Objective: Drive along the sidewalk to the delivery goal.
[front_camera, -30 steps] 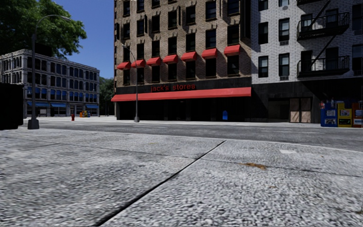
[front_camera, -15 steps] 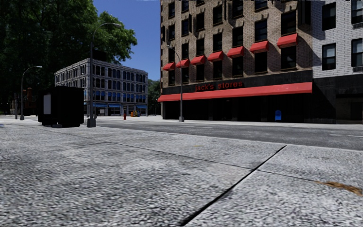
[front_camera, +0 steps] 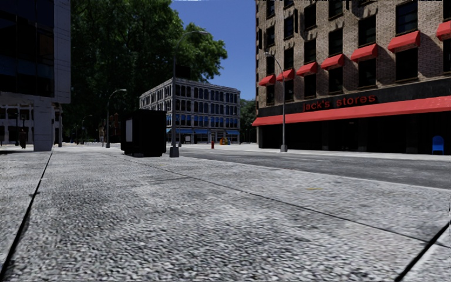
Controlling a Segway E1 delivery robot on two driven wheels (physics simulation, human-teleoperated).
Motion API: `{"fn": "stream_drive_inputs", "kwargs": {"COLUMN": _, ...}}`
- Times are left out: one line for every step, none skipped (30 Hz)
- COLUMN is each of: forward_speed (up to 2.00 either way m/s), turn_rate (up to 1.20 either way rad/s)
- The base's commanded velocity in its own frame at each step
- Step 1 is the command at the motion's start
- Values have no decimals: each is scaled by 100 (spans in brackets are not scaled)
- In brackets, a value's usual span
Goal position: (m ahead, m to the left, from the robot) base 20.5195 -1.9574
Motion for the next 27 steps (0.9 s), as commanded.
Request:
{"fn": "stream_drive_inputs", "kwargs": {"forward_speed": 96, "turn_rate": 60}}
{"fn": "stream_drive_inputs", "kwargs": {"forward_speed": 96, "turn_rate": 60}}
{"fn": "stream_drive_inputs", "kwargs": {"forward_speed": 96, "turn_rate": 60}}
{"fn": "stream_drive_inputs", "kwargs": {"forward_speed": 96, "turn_rate": 60}}
{"fn": "stream_drive_inputs", "kwargs": {"forward_speed": 96, "turn_rate": 60}}
{"fn": "stream_drive_inputs", "kwargs": {"forward_speed": 96, "turn_rate": 60}}
{"fn": "stream_drive_inputs", "kwargs": {"forward_speed": 96, "turn_rate": 60}}
{"fn": "stream_drive_inputs", "kwargs": {"forward_speed": 96, "turn_rate": 60}}
{"fn": "stream_drive_inputs", "kwargs": {"forward_speed": 96, "turn_rate": 60}}
{"fn": "stream_drive_inputs", "kwargs": {"forward_speed": 96, "turn_rate": 60}}
{"fn": "stream_drive_inputs", "kwargs": {"forward_speed": 96, "turn_rate": 60}}
{"fn": "stream_drive_inputs", "kwargs": {"forward_speed": 96, "turn_rate": 60}}
{"fn": "stream_drive_inputs", "kwargs": {"forward_speed": 96, "turn_rate": 60}}
{"fn": "stream_drive_inputs", "kwargs": {"forward_speed": 96, "turn_rate": 60}}
{"fn": "stream_drive_inputs", "kwargs": {"forward_speed": 96, "turn_rate": 60}}
{"fn": "stream_drive_inputs", "kwargs": {"forward_speed": 96, "turn_rate": 60}}
{"fn": "stream_drive_inputs", "kwargs": {"forward_speed": 96, "turn_rate": 60}}
{"fn": "stream_drive_inputs", "kwargs": {"forward_speed": 96, "turn_rate": 60}}
{"fn": "stream_drive_inputs", "kwargs": {"forward_speed": 96, "turn_rate": 60}}
{"fn": "stream_drive_inputs", "kwargs": {"forward_speed": 96, "turn_rate": 60}}
{"fn": "stream_drive_inputs", "kwargs": {"forward_speed": 96, "turn_rate": 60}}
{"fn": "stream_drive_inputs", "kwargs": {"forward_speed": 96, "turn_rate": 60}}
{"fn": "stream_drive_inputs", "kwargs": {"forward_speed": 96, "turn_rate": 60}}
{"fn": "stream_drive_inputs", "kwargs": {"forward_speed": 97, "turn_rate": 60}}
{"fn": "stream_drive_inputs", "kwargs": {"forward_speed": 98, "turn_rate": 60}}
{"fn": "stream_drive_inputs", "kwargs": {"forward_speed": 99, "turn_rate": 60}}
{"fn": "stream_drive_inputs", "kwargs": {"forward_speed": 99, "turn_rate": 60}}
